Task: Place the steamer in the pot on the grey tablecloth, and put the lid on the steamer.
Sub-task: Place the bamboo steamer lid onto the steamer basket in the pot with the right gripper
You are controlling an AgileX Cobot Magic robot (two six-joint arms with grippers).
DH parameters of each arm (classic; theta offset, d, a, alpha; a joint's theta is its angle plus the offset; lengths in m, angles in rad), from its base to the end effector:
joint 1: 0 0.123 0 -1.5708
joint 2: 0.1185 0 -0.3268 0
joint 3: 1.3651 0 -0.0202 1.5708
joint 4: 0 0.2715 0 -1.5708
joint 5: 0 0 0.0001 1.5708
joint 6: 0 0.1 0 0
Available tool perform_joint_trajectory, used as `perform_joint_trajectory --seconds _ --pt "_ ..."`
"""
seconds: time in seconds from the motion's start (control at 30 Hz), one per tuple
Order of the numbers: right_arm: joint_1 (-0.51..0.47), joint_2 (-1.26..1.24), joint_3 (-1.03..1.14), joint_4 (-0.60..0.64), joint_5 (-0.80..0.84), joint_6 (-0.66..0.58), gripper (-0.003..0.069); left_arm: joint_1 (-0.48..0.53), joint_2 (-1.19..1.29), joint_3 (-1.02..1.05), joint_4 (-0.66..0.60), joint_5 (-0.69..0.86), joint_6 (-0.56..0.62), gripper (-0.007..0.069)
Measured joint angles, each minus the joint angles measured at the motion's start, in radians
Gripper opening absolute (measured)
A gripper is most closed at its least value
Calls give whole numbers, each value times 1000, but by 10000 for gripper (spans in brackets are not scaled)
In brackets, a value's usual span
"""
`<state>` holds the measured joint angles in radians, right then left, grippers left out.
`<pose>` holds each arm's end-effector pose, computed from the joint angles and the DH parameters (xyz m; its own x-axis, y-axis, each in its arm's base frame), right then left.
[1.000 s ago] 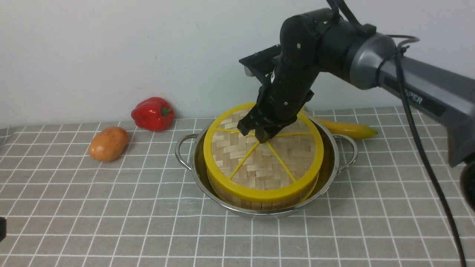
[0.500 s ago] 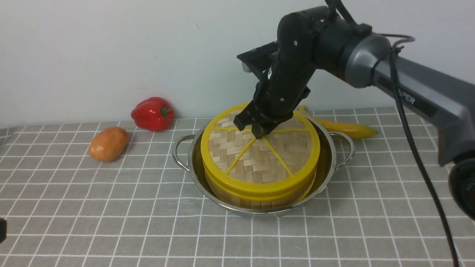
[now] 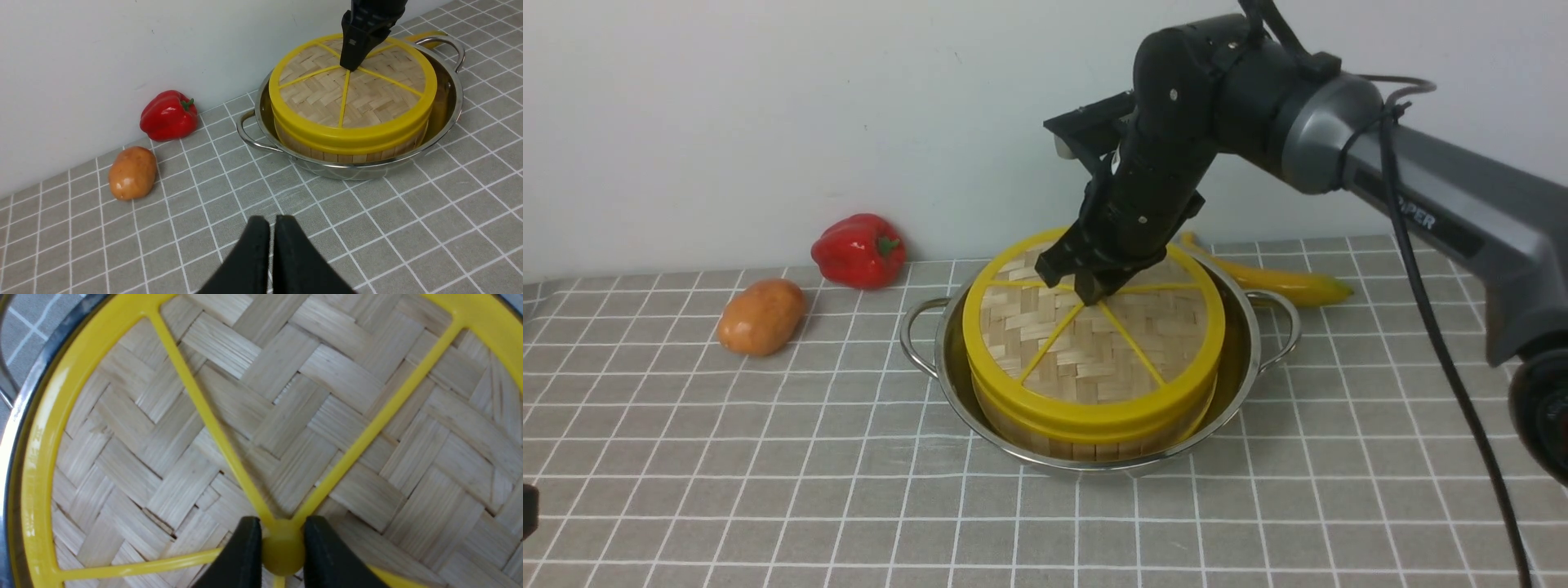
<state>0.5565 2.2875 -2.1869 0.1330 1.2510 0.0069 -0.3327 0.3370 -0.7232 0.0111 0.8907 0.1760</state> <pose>0.4554 0.2981 0.2643 -0.8351 -0.4624 -0.2979 -0.5163 0.8458 0.1346 0.0289 -0.0091 0.3679 -0.3186 0.3026 -0.8983 0.3835 0.9078 0.1698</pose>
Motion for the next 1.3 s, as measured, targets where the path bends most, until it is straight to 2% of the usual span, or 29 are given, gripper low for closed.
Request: perform_joint_trajectory --seconds 1.3 --pt "-1 22 -16 42 -16 15 147 0 0 0 4 2 1 11"
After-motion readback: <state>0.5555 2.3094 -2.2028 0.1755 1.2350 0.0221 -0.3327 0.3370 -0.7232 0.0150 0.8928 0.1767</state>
